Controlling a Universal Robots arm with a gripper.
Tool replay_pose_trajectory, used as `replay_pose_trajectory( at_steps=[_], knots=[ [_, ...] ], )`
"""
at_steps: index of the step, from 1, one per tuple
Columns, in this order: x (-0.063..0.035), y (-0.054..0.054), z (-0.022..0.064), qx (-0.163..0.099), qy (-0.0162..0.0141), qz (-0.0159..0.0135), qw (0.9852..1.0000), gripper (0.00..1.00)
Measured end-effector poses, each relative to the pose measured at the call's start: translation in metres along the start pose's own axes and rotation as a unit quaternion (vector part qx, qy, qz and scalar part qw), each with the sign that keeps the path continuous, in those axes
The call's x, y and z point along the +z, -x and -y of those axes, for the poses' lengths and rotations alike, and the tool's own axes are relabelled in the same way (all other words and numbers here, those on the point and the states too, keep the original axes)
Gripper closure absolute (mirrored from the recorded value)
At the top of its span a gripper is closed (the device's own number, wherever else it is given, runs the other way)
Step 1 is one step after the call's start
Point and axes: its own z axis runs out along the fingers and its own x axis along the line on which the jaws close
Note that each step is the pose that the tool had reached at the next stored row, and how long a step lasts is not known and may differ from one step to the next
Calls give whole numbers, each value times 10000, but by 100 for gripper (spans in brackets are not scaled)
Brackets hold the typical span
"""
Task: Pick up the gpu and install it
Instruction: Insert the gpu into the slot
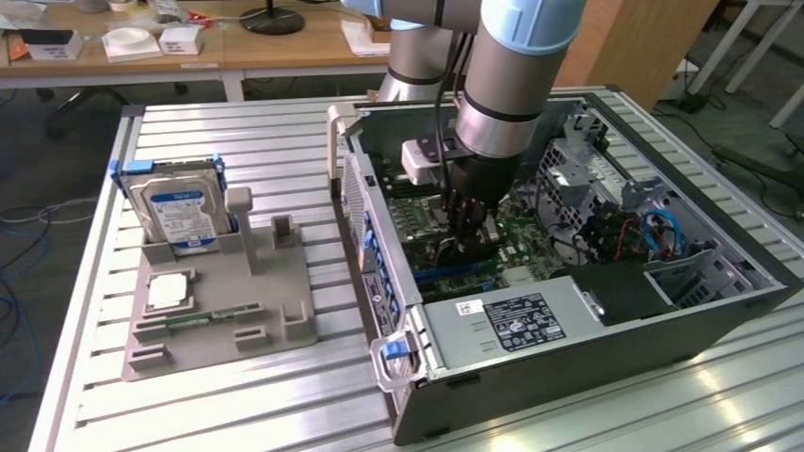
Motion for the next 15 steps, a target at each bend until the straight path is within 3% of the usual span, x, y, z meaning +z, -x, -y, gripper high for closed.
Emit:
replay_pose_trajectory(
  at_steps=[15],
  knots=[
    [15,0,0,0,0,1,10000,74]
  ],
)
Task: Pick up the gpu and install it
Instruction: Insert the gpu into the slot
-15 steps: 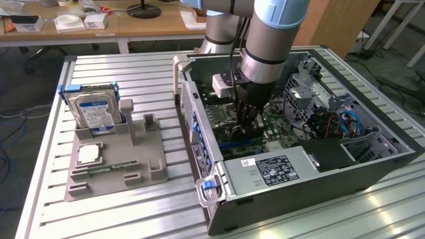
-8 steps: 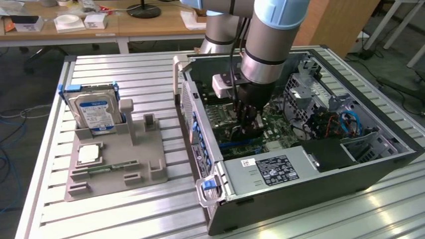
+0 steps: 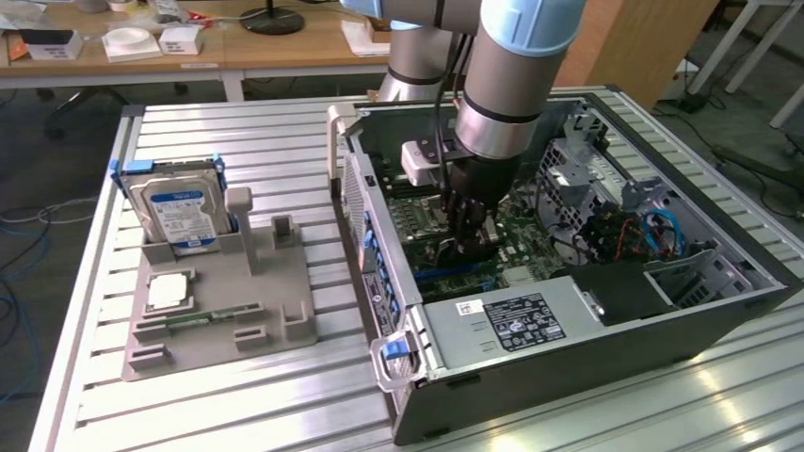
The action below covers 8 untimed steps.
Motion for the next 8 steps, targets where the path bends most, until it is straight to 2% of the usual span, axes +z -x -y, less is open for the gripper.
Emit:
replay_pose_trajectory(
  at_steps=[8],
  knots=[
    [6,0,0,0,0,1,10000,74]
  ],
)
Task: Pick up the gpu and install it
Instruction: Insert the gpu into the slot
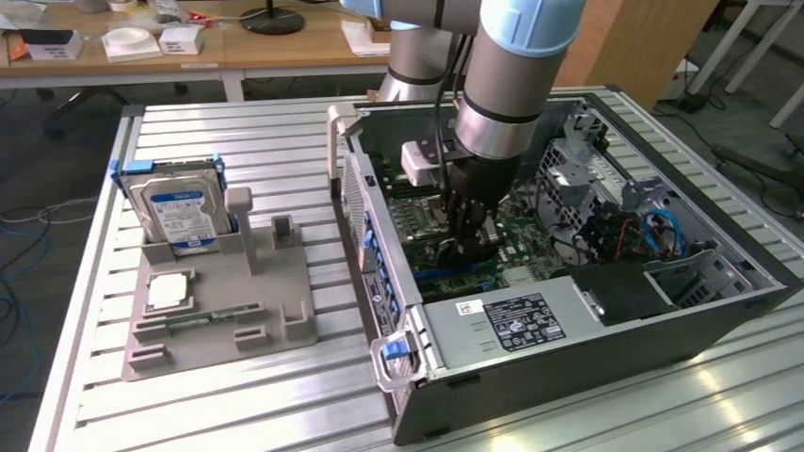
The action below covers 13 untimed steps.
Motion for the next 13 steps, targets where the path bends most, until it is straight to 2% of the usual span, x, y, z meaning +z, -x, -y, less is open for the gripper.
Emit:
replay_pose_trajectory(
  at_steps=[13],
  knots=[
    [8,0,-1,0,-1,3,10000,74]
  ],
)
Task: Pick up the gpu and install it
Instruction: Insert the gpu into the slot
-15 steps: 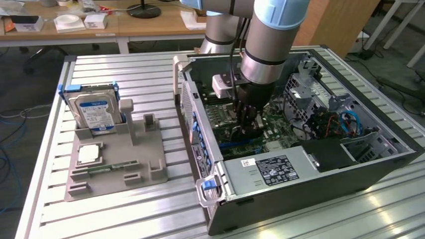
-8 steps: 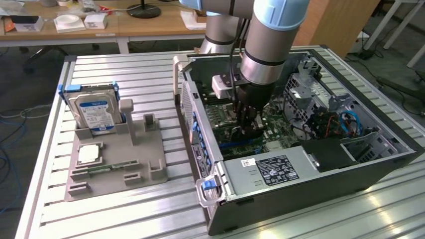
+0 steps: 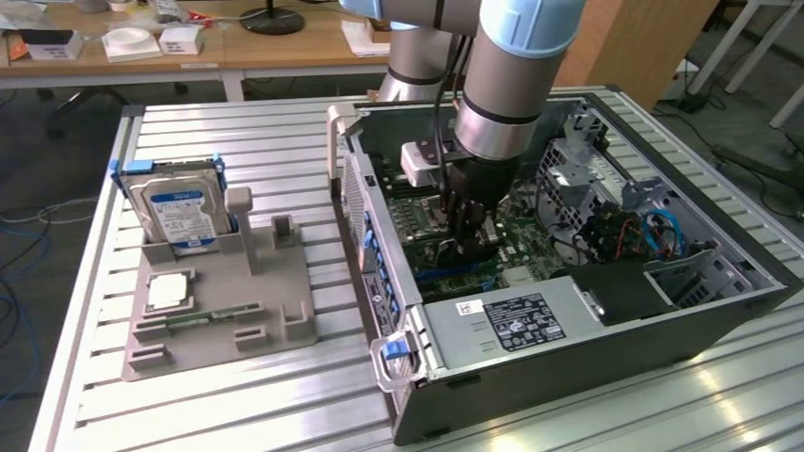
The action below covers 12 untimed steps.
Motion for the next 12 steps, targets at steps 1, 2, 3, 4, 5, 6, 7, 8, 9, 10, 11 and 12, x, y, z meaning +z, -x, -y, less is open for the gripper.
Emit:
replay_pose_trajectory(
  at_steps=[1,2,3,4,5,6,7,8,9,10,11,12],
  knots=[
    [-5,0,0,0,0,0,10000,74],
    [-13,0,-2,0,-1,1,10000,74],
    [-23,0,-4,0,1,2,10000,74],
    [-24,0,-6,0,0,4,10000,74],
    [-24,0,-6,0,1,4,10000,74],
    [-25,0,-7,0,1,3,10000,74],
    [-25,0,-7,0,1,3,10000,74],
    [-25,0,-7,0,1,3,10000,74],
    [-25,0,-7,0,1,3,10000,74],
    [-25,0,-7,0,2,3,10000,74],
    [-25,0,-7,0,2,2,10000,74],
    [-24,-2,-8,1,2,3,10000,74]
  ],
)
